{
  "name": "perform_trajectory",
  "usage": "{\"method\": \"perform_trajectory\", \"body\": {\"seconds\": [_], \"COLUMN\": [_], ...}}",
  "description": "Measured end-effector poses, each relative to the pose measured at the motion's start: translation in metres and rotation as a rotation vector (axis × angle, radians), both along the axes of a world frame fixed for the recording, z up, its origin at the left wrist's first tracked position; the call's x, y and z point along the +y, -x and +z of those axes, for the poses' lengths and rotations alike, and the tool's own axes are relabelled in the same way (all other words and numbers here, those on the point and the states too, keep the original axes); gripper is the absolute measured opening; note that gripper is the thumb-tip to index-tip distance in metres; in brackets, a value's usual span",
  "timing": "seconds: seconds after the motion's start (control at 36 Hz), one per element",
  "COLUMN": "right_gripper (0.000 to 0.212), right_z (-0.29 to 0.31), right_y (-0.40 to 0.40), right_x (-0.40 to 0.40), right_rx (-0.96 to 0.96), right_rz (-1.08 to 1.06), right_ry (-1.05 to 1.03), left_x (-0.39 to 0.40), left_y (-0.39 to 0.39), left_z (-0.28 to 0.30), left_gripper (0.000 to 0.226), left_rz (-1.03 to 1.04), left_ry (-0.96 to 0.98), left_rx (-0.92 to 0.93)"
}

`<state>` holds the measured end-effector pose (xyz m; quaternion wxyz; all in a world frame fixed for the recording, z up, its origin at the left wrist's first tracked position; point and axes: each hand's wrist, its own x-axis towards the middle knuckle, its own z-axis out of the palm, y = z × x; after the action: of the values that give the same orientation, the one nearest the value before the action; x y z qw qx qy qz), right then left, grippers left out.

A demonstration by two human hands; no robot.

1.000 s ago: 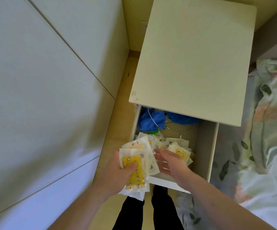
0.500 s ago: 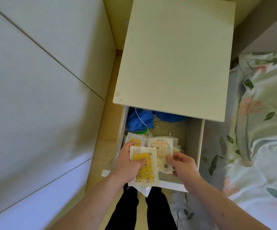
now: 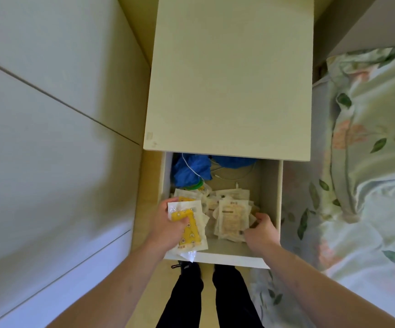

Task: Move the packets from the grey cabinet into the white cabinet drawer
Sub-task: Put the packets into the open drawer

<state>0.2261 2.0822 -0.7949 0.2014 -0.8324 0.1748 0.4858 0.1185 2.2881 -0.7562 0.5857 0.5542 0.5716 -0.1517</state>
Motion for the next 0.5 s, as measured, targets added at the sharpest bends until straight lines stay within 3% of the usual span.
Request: {"method": "perform_trajectory", "body": {"seconds": [0.11, 0.22, 0.31, 0.39, 0.5], "right_gripper": [0.052, 0.031, 0.019, 0.016, 0.020], "right_z": [0.015, 0.027, 0.033, 0.030, 0.012], "right_y": [0.001, 0.001, 0.001, -0.006, -0.022], "right_x": [0.007, 0.020, 0.025, 0.023, 0.013], "right_rx": [-0.006, 0.278, 0.378, 0.323, 0.092], "right_rz": [-0.058, -0.289, -0.254, -0.203, -0.032], "right_ry": [-0.165, -0.433, -0.555, -0.571, -0.368], "left_x": [-0.005, -0.016, -0.026, -0.027, -0.017], "left_y": [0.003, 0.000, -0.007, -0.012, -0.019], "left_z": [0.003, 0.005, 0.007, 0.002, -0.004], "left_gripper": [0.046, 0.039, 0.025, 0.018, 0.015], "left_rz": [0.044, 0.102, 0.107, 0.063, -0.037], "left_ry": [0.022, 0.076, 0.117, 0.088, -0.086], "left_rx": [-0.036, -0.073, -0.111, -0.075, -0.027]}}
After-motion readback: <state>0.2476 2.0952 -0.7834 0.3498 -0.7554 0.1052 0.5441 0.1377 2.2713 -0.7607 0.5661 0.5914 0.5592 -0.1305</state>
